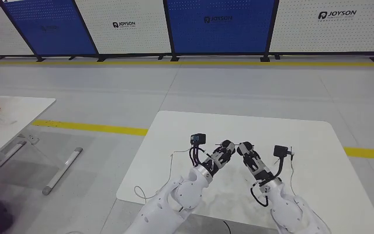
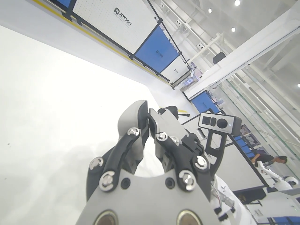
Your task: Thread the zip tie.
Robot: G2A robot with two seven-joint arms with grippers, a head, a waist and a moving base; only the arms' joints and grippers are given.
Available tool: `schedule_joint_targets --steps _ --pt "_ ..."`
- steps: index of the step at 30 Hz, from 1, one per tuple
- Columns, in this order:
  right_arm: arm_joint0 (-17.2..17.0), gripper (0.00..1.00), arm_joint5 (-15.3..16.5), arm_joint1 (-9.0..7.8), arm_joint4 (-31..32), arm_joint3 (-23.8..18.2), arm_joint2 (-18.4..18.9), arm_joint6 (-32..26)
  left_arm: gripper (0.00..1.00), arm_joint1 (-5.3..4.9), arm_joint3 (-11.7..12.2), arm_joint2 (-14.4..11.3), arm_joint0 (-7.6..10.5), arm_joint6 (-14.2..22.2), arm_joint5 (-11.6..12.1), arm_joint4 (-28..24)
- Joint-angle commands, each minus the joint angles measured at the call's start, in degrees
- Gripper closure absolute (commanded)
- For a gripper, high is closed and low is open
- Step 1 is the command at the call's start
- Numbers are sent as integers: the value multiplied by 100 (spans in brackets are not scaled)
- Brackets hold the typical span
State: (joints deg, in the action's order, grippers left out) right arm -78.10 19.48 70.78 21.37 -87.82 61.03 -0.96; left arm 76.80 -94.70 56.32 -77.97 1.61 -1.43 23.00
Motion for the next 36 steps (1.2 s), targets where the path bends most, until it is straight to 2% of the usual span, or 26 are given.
schedule_joint_targets --steps 1,19,21,27,30,32,34,35,36 --pt "2 100 0 -13 -71 -12 20 -53 100 -6 -28 17 -11 51 53 -35" --pt "110 100 0 -76 -482 59 12 -462 100 -54 -144 142 -62 411 279 -212" --pt "118 100 0 -83 -505 54 12 -462 100 -59 -124 170 -47 388 220 -178" --pt "122 100 0 -104 -418 64 33 -341 100 -31 -55 97 3 -34 -106 157" --pt "131 100 0 -105 -377 91 23 -286 100 -13 -31 53 33 -65 -152 107" --pt "143 100 0 -104 -348 112 11 -249 96 -7 -15 37 50 -67 -152 102" --pt "154 100 0 -102 -317 130 0 -219 84 -3 -5 24 62 -34 -146 88" --pt "159 100 0 -101 -297 138 -4 -202 83 -3 -3 20 68 -7 -141 89" --pt "162 100 0 -100 -288 143 -10 -189 76 -4 0 16 73 29 -132 83"
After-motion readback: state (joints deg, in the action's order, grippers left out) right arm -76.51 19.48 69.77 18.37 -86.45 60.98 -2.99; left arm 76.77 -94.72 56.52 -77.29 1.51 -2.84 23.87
